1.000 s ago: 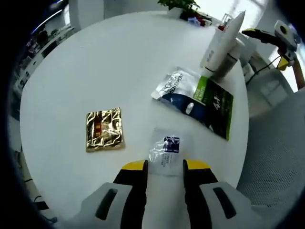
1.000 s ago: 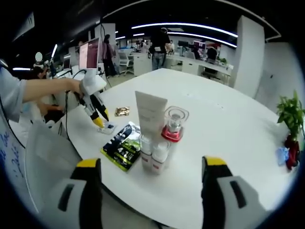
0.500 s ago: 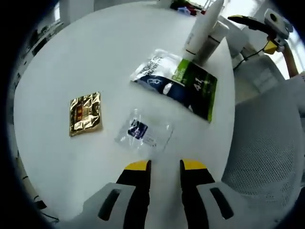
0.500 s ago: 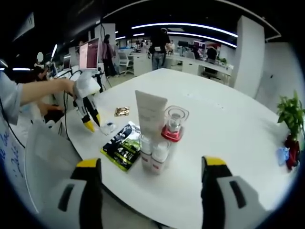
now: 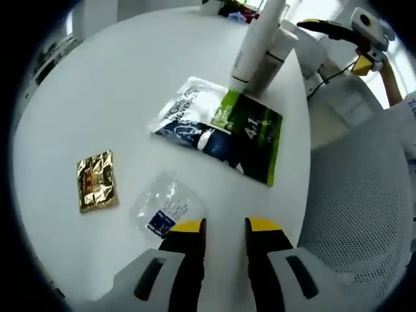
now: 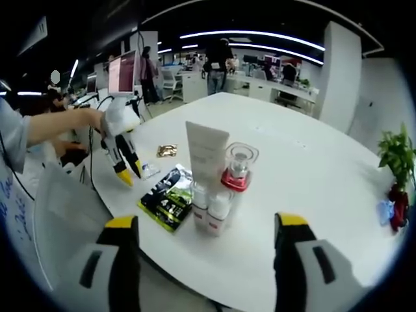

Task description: Arrange the skincare products in the storage area until every visible bottle or jar stands upright without overlapping.

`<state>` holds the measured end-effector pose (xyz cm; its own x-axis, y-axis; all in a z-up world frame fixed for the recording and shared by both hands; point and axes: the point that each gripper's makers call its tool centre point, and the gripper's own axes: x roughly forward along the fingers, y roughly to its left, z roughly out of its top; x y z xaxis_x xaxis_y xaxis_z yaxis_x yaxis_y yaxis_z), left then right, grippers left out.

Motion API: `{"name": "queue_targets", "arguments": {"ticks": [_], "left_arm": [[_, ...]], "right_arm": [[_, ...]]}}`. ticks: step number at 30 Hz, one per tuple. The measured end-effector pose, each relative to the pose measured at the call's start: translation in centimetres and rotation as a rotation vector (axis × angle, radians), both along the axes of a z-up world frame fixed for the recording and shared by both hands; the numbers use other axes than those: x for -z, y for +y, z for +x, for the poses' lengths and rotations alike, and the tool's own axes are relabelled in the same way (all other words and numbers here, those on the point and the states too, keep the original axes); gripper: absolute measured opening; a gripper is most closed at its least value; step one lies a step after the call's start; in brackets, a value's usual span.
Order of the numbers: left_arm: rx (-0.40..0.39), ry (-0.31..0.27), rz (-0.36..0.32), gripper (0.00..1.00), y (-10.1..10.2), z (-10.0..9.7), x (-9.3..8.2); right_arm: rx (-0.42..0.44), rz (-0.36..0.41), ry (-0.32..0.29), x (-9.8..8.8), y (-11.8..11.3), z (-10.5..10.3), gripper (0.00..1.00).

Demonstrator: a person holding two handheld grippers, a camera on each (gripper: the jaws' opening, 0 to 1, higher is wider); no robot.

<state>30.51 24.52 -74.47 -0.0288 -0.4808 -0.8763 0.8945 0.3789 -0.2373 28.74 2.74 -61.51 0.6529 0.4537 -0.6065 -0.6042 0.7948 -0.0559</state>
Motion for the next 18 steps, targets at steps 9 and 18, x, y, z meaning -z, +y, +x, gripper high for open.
{"name": "queue_targets", "arguments": {"ticks": [9,18], "left_arm": [[0.024,-0.201,-0.002,0.29,0.6,3.8,-2.2],[0.086,-0.255,0.079,0.37,1.4,5.0,-0.9]], "right_arm": [[0.005,0.005,0.004,0.2,-0.1,-0.1,0.87],[0.015,0.021,-0.014,-0.6,-0.3,0.0,0.92]]}}
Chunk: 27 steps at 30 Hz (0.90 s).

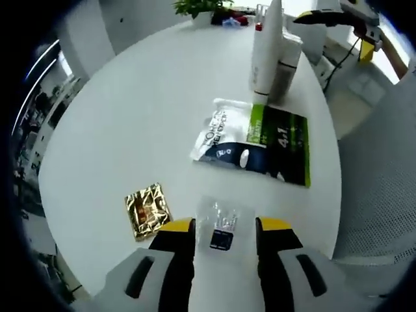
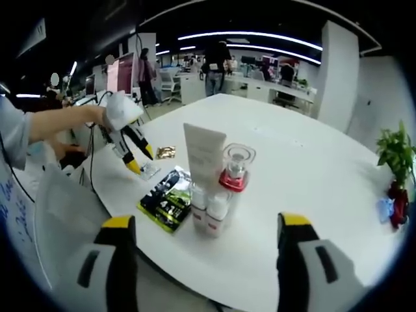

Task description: Arrange the skincare products in the storage area until every visible bottle or jar stands upright without overlapping.

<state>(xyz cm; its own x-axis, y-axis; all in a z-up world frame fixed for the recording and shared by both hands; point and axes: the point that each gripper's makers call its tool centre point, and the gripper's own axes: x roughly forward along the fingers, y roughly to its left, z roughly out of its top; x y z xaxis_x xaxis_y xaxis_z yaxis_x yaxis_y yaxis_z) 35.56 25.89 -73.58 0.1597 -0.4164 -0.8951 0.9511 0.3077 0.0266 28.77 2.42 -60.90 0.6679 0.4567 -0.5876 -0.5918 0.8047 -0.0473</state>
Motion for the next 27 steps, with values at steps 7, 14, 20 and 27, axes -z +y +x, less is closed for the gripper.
{"name": "queue_targets", "arguments": {"ticks": [7,14,20,27], "left_arm": [[0.021,0.008,0.047,0.40,0.8,0.4,1.0],[0.050,0.007,0.058,0.41,0.8,0.5,1.3],[0.085,0.001,0.081,0.41,0.8,0.5,1.6],[0.106,0.008,0.090,0.38,0.7,0.4,1.6]], "right_arm": [[0.013,0.013,-0.014,-0.6,-0.1,0.1,0.98],[0.021,0.034,-0.021,-1.1,-0.1,0.2,0.99],[0.010,0.039,-0.036,-1.6,0.0,0.2,1.00],[0.017,0.034,-0.039,-1.6,-0.2,0.3,1.00]]}}
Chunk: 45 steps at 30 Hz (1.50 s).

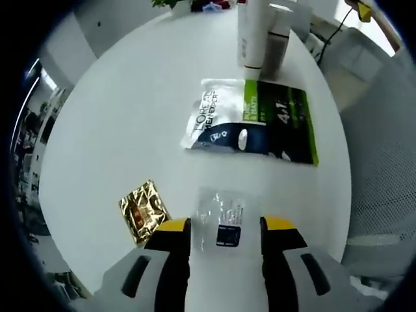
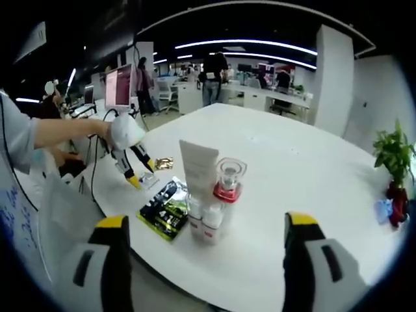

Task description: Arrange the skincare products in the storage area until every visible bottle or jar stands upright without overlapping.

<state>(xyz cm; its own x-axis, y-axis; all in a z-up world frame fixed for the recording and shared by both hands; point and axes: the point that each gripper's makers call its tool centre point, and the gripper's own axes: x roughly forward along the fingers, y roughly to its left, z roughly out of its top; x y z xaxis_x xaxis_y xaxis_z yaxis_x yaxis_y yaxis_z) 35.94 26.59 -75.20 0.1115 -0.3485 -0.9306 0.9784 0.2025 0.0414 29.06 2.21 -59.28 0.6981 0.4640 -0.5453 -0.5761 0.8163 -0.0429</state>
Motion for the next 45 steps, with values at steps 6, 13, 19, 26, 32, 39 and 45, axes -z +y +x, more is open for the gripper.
{"name": "queue_targets", "arguments": {"ticks": [6,13,19,26,32,39,45], "left_arm": [[-0.012,0.016,-0.008,0.38,0.1,0.0,0.1],[0.005,0.010,0.005,0.38,-0.5,-0.5,0.0],[0.027,0.018,0.015,0.38,-1.1,-1.3,0.1],[0.036,0.033,0.021,0.37,-1.6,-2.4,0.1],[0.034,0.036,0.018,0.37,-2.1,-3.2,0.1],[0.032,0.032,0.015,0.37,-2.7,-4.1,-0.1],[0.029,0.030,0.000,0.37,-3.4,-4.9,-0.2]], "right_arm": [[0.005,0.005,-0.002,-0.1,-0.2,0.0,1.00],[0.002,0.006,0.005,-0.1,-0.2,-0.2,1.00],[0.010,0.019,0.004,-0.4,-0.2,-0.1,1.00],[0.000,0.010,0.011,-0.3,-0.2,-0.4,1.00],[-0.002,-0.002,0.012,-0.2,-0.2,-0.4,1.00],[-0.006,-0.005,0.005,-0.3,-0.2,-0.3,1.00],[-0.015,-0.011,0.000,-0.3,-0.1,-0.2,1.00]]}}
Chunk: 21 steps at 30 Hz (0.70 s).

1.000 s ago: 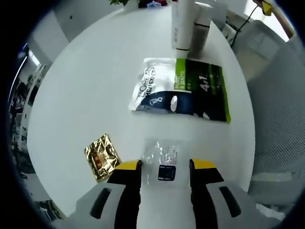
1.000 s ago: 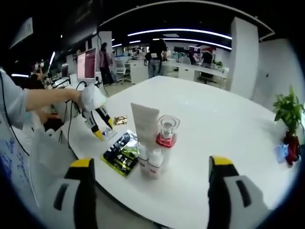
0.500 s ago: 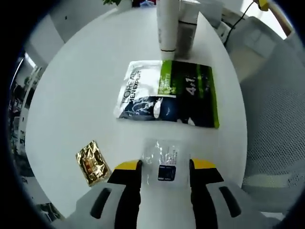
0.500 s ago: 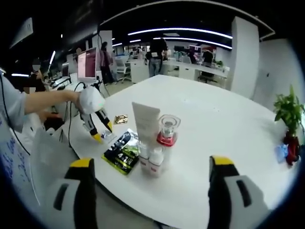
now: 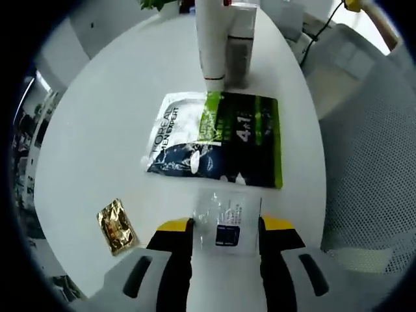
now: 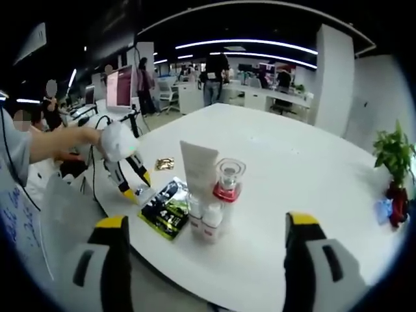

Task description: Arrange the skincare products in the storage area until every visible bottle or jar stands upright without overlapping.

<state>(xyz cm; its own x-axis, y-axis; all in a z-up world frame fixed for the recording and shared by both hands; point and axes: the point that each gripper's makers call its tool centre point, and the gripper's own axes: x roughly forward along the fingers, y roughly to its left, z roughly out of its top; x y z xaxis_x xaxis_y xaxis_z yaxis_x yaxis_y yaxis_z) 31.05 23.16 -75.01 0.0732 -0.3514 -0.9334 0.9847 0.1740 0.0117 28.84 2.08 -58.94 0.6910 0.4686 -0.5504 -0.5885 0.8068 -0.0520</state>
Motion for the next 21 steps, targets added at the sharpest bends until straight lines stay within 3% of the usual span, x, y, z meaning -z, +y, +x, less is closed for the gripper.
{"name": "queue_targets", "arguments": {"ticks": [21], "left_arm": [[0.008,0.005,0.020,0.38,-0.32,-0.57,0.28]], "right_arm": [[0.001,0.001,0.002,0.10,-0.14,-0.01,1.00]]}}
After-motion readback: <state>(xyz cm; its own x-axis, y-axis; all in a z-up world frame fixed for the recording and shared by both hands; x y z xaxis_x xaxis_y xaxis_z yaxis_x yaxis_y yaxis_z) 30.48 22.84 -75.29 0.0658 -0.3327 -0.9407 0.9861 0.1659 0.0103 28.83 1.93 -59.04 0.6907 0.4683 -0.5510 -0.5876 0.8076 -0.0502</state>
